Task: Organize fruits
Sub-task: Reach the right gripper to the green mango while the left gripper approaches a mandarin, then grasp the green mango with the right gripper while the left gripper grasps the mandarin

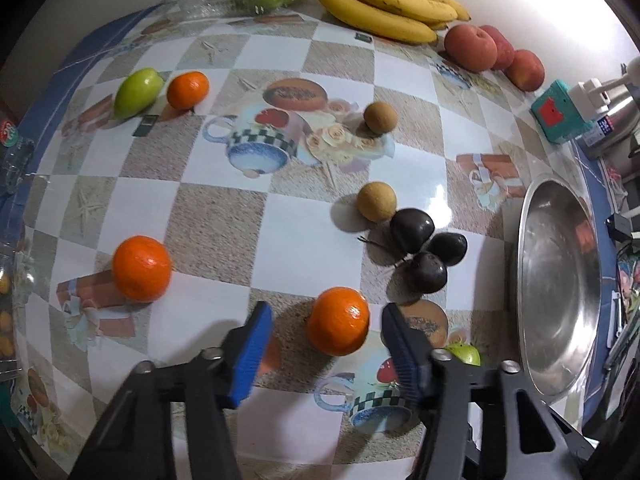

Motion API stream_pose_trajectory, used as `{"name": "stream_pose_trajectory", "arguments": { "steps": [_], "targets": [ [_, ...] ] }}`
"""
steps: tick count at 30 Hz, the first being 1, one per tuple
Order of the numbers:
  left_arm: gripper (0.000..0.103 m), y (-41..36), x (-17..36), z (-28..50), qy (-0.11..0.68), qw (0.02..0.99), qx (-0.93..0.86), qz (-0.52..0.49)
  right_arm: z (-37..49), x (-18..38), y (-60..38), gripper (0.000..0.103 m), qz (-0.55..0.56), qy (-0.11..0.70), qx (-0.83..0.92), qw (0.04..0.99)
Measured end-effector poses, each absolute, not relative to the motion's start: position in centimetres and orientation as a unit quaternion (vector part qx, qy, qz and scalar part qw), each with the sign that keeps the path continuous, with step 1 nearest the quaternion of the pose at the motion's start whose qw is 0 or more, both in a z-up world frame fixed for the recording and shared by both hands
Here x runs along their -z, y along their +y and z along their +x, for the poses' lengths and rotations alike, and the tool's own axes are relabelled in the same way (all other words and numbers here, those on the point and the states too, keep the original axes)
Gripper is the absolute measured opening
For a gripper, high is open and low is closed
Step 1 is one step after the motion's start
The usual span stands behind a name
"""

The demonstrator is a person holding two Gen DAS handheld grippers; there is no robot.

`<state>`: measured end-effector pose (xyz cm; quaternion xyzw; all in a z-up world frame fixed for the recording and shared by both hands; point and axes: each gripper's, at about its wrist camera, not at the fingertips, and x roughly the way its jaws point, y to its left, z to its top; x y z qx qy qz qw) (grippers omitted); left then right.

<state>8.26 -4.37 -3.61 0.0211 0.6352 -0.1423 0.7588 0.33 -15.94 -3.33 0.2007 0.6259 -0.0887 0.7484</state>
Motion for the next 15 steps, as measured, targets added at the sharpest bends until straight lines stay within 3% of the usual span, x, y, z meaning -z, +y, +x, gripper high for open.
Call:
{"name": "stream_pose_trajectory", "arguments": {
  "steps": [4, 15],
  "targets": [
    [0.039, -4.80, 4.10, 8.20, 0.642, 0.753, 0.146, 0.024, 0.68, 3.67, -15.63, 0.044, 0.204, 0.627, 0.089, 0.747],
    [0.037, -4.85, 3.54, 8.25, 0.636, 0.757, 0.148, 0.025, 0.56, 3.52, -15.70, 0.039, 0.206, 0.627, 0.090, 0.746]
  ]
}}
